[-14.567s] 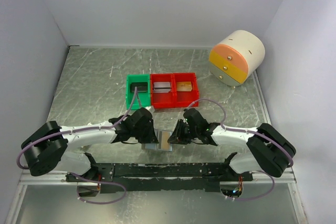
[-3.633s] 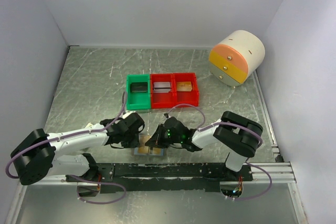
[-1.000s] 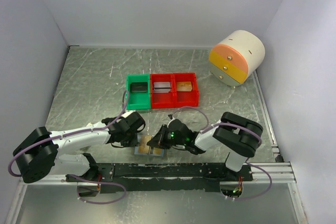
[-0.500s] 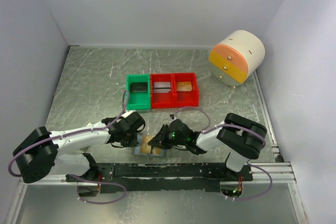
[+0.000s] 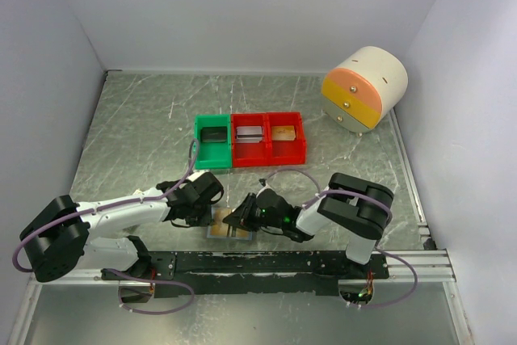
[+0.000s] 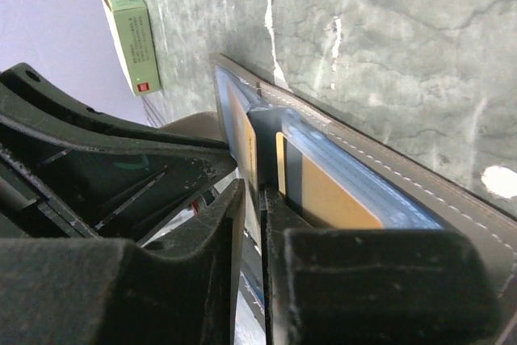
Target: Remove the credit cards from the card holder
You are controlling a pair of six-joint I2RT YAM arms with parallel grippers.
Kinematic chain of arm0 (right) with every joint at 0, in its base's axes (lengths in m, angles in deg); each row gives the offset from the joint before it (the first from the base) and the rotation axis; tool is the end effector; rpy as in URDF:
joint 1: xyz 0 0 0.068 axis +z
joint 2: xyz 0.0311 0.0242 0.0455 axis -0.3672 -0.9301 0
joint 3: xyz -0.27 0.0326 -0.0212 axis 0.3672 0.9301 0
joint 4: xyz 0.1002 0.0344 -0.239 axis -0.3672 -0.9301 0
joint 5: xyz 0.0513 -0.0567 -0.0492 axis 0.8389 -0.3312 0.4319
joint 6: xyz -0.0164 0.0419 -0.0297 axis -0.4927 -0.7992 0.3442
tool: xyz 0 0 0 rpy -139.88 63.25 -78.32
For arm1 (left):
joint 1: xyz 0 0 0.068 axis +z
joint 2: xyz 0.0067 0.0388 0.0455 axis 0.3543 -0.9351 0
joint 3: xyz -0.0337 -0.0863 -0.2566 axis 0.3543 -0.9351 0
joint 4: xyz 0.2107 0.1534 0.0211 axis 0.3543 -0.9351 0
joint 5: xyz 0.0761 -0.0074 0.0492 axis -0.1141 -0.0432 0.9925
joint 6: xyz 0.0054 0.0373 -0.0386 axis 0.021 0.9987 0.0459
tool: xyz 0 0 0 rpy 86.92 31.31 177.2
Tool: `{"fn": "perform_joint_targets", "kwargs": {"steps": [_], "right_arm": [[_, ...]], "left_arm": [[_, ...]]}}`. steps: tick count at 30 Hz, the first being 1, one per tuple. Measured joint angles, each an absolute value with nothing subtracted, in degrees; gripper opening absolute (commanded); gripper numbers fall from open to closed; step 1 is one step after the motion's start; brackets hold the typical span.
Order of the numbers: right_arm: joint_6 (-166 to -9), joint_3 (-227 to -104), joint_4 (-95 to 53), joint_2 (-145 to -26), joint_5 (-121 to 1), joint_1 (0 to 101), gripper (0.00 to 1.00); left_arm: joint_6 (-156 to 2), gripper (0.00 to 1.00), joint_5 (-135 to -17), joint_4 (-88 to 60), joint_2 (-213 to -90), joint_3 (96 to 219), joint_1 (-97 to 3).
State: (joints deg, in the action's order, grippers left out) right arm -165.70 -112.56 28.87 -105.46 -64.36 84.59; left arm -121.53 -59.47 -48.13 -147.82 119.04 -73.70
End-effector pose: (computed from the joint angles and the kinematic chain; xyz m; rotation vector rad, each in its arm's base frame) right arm 0.1231 0.2466 0.0934 0.4396 2.4752 1.4588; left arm 0.1270 -0.1595 0.1586 -0.1206 2.8039 -0.2861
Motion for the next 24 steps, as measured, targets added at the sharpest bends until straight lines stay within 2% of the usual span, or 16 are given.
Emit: {"fn": "perform_joint_targets", "kwargs": {"steps": [7, 17, 24], "right_arm": [[-165.49, -111.77, 29.11, -104.67, -65.33, 84.63, 0.03], [-163.17, -110.94, 22.44, -98.9, -65.63, 84.61, 0.08], [-162.29, -111.66, 20.28, -98.88, -63.93, 83.85, 0.08]], "left_arm": [[-121.53, 0.26, -59.5, -48.24, -147.45, 119.04, -73.7], [-121.03, 0.26, -59.5, -48.52, -145.85, 119.39, -73.7], [-119.28, 0.35, -59.98, -49.75, -144.28, 122.27, -73.72]]}}
